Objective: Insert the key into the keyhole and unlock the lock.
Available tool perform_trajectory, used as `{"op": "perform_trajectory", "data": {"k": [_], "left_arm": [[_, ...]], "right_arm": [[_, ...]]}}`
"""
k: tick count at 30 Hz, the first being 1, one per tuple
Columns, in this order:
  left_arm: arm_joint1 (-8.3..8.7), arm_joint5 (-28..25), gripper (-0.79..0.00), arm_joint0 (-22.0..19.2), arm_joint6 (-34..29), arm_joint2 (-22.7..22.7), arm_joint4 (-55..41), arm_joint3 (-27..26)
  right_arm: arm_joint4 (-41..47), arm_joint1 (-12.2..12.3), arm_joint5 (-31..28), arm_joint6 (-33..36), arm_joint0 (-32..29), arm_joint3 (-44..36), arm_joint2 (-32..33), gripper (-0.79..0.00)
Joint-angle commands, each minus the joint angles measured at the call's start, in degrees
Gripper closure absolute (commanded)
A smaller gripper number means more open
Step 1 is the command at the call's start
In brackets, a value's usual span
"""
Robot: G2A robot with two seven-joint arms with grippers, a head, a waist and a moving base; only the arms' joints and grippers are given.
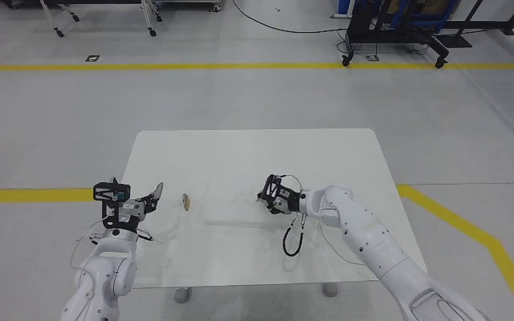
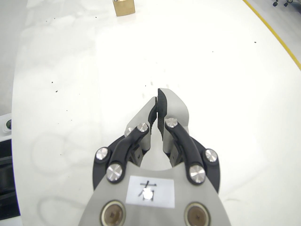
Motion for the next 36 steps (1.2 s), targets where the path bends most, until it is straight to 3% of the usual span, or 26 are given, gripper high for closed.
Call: {"op": "perform_trajectory", "data": {"k": [1,6,8,10,22,31,34,36], "left_arm": [[0.00,0.00,-0.785,0.00,0.00,0.00,0.00,0.00],[0.00,0.00,-0.785,0.00,0.00,0.00,0.00,0.00],[0.00,0.00,-0.785,0.00,0.00,0.00,0.00,0.00],[0.00,0.00,-0.785,0.00,0.00,0.00,0.00,0.00],[0.00,0.00,-0.785,0.00,0.00,0.00,0.00,0.00],[0.00,0.00,-0.785,0.00,0.00,0.00,0.00,0.00],[0.00,0.00,-0.785,0.00,0.00,0.00,0.00,0.00],[0.00,0.00,-0.785,0.00,0.00,0.00,0.00,0.00]], "right_arm": [[-0.31,0.20,-0.06,0.41,-0.48,-0.63,0.24,0.000],[-1.17,0.11,0.54,2.13,-0.67,-0.60,-0.63,0.000],[-1.21,-0.07,1.02,2.63,-0.40,-0.24,-1.15,-0.206],[-0.89,-0.26,1.30,2.97,-0.04,0.22,-1.55,-0.228],[-2.58,-1.06,2.07,4.27,1.71,1.11,-4.10,-0.132],[-4.03,-1.68,3.19,5.13,2.72,2.45,-5.86,-0.135],[-4.67,-1.80,3.74,5.56,3.00,2.77,-6.17,-0.092],[-5.10,-1.86,4.28,5.78,3.11,2.83,-6.30,0.000]]}}
